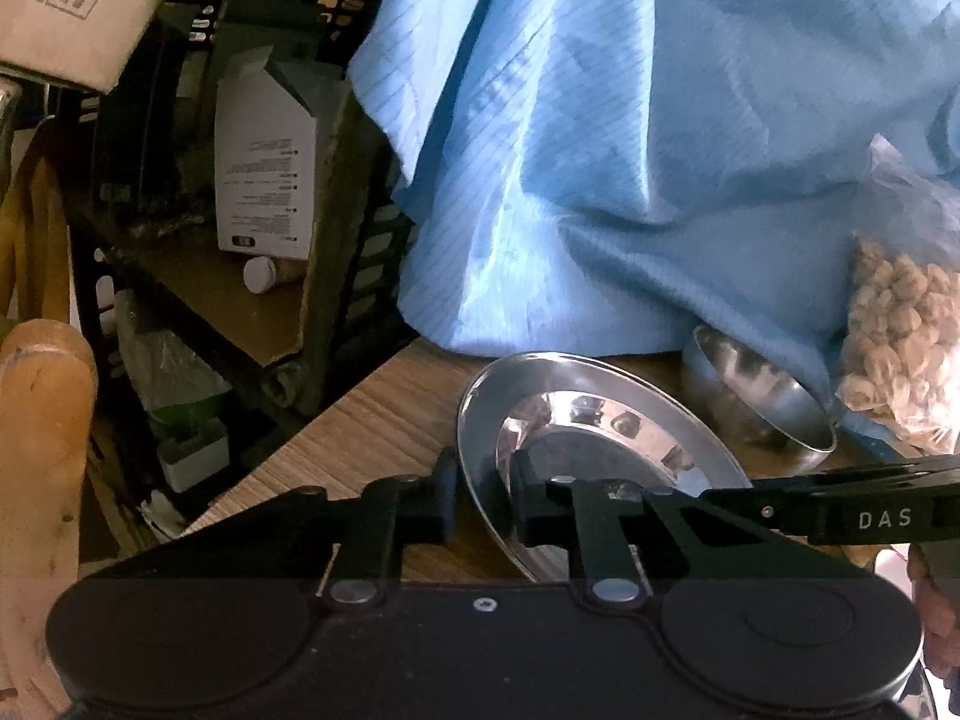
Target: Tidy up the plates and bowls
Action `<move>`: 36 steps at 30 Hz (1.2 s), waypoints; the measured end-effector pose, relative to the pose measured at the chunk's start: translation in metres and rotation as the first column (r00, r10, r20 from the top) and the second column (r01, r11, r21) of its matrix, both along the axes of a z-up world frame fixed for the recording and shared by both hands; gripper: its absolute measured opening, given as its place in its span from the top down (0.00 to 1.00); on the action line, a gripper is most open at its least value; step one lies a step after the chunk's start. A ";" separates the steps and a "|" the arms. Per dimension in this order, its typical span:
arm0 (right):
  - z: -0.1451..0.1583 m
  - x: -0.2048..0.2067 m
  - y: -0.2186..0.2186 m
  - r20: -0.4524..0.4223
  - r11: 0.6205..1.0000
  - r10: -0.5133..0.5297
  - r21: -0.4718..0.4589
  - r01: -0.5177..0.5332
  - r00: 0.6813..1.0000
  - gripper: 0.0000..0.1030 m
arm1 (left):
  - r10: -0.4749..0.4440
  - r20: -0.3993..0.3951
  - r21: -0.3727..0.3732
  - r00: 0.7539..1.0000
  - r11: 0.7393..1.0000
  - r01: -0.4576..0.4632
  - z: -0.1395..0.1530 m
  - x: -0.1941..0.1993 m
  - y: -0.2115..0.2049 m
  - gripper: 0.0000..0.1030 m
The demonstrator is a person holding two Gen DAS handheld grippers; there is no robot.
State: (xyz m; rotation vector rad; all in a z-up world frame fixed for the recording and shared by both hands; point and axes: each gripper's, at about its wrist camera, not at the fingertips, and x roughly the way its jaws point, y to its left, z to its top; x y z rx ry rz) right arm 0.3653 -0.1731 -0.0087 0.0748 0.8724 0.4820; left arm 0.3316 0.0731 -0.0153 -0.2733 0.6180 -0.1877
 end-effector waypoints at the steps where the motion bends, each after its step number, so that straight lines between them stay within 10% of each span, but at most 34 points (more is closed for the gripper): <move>1: 0.000 0.000 -0.001 -0.006 1.000 0.000 0.012 0.000 1.000 0.73 | 0.002 -0.001 0.001 1.000 1.000 -0.002 0.001 0.000 0.001 0.83; 36: 0.062 -0.128 -0.024 0.146 0.992 -0.093 0.097 0.079 0.985 0.75 | -0.079 0.147 0.092 0.986 0.994 0.065 0.074 -0.115 -0.029 0.82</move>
